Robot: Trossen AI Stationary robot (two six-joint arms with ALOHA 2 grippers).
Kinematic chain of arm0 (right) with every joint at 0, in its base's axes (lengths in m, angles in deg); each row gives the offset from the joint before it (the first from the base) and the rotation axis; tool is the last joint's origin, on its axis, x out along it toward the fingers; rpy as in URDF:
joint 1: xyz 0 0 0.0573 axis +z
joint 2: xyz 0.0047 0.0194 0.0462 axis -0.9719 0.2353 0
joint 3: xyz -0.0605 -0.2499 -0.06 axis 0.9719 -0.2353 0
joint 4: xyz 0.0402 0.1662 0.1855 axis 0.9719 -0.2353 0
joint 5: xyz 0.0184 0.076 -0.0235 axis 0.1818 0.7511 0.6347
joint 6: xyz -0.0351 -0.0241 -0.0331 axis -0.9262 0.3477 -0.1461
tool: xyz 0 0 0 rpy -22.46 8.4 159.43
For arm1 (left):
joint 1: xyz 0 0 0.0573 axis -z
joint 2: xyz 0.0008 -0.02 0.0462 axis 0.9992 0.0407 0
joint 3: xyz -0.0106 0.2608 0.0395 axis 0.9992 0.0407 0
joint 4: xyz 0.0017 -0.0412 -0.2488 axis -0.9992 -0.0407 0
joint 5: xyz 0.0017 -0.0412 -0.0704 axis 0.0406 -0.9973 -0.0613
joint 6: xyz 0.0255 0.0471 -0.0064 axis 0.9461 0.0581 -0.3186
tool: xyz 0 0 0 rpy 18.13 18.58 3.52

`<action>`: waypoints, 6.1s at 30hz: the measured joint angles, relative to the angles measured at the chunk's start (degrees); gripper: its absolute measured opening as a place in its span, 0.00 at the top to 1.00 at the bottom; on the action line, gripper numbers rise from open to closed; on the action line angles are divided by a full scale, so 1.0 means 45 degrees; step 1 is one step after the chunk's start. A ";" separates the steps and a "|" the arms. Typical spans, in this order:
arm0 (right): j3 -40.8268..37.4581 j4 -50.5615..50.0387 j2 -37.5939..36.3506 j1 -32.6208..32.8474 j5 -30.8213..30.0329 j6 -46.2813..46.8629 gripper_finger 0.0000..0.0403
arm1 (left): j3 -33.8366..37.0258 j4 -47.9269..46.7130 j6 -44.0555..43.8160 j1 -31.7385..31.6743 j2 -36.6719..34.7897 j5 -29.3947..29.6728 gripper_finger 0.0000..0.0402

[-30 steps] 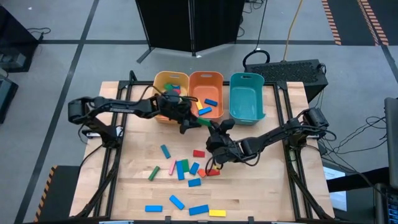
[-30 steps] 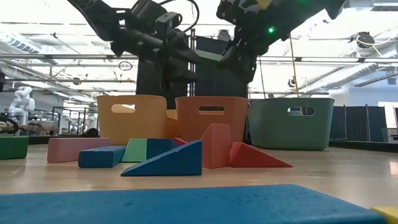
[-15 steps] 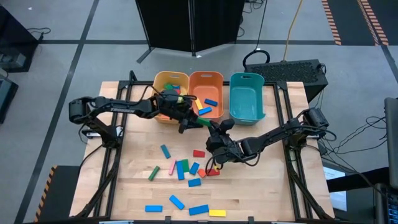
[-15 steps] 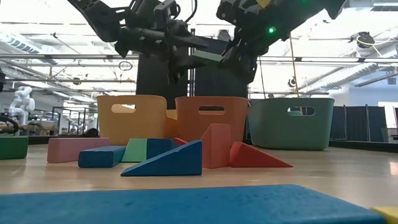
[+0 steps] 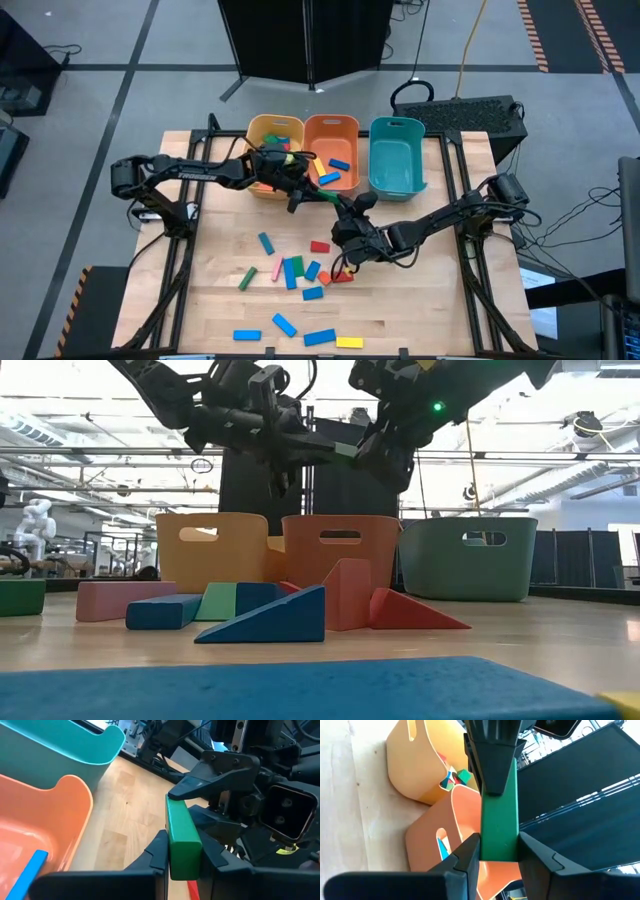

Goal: Sort blocks by size
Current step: Put the green rectangle block into the orange bin, then put the pink rectangle block into the orange bin

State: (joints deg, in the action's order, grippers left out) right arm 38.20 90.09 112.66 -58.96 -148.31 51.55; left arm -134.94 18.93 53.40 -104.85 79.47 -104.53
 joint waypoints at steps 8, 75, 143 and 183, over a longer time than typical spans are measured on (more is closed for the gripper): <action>0.0000 -0.0026 0.0000 0.0140 -0.1258 0.0210 0.66 | -0.0005 0.0197 0.0125 -0.0496 -0.0010 -0.0061 0.89; -0.0005 0.2694 0.0214 -0.1807 1.1660 0.2929 0.54 | -0.0087 -1.0064 0.3645 0.1725 -0.4573 0.7063 0.64; 0.7703 -0.0854 0.7720 -0.2810 1.9455 -0.1772 0.61 | 0.0981 -1.3440 -0.4986 1.1175 -0.4760 1.1769 0.64; 0.7689 -0.1910 0.7762 -0.3041 1.8905 -0.1372 0.89 | 0.0976 -1.3134 -0.4894 1.1175 -0.4760 1.1954 0.64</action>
State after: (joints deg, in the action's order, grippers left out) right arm 72.80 81.49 147.59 -72.64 -63.24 45.38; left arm -130.55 -40.17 31.37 -54.56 58.05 -50.74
